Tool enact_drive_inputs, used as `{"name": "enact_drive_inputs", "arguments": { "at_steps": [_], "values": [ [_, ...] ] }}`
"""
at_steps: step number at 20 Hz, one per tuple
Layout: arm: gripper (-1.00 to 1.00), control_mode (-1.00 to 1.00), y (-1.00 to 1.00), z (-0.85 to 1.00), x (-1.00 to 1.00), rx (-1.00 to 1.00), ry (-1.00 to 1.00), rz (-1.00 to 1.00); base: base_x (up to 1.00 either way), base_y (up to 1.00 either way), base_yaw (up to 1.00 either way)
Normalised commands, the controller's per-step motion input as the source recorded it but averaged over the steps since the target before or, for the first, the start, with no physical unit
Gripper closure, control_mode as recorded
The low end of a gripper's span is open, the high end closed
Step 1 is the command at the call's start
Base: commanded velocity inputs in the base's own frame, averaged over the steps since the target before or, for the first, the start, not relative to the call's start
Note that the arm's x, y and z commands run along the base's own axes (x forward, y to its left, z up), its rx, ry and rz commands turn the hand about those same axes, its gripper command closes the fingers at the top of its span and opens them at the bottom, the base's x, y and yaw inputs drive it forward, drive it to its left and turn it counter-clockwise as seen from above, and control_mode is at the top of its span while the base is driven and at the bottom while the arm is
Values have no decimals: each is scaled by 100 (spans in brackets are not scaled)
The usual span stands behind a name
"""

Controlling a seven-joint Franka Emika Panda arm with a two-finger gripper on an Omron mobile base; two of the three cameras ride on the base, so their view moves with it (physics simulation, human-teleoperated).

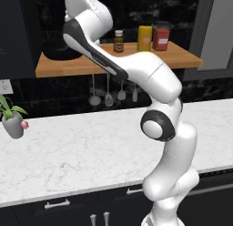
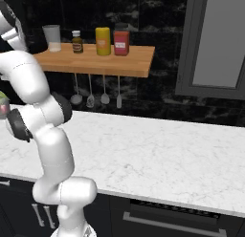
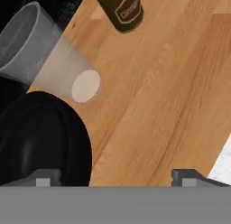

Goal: Pick up the bowls on the counter and stack them on top of one another in the open cabinet. Place the smaller bowl on top of the larger bowl.

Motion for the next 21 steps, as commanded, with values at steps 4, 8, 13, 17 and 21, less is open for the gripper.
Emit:
{"name": "enact_drive_inputs", "arguments": {
  "at_steps": [4, 8, 13, 17, 21],
  "values": [
    [-100, -100, -100, -65, -100, 8, -34, 0, 0, 0, 0],
    [-100, -100, -100, -100, -100, 1, -31, 0, 0, 0, 0],
    [-100, -100, -100, -100, -100, 0, -27, 0, 0, 0, 0],
    [-100, -100, -100, -100, -100, 0, -23, 0, 0, 0, 0],
    [-100, -100, -100, -100, -100, 0, -13, 0, 0, 0, 0]
  ]
}}
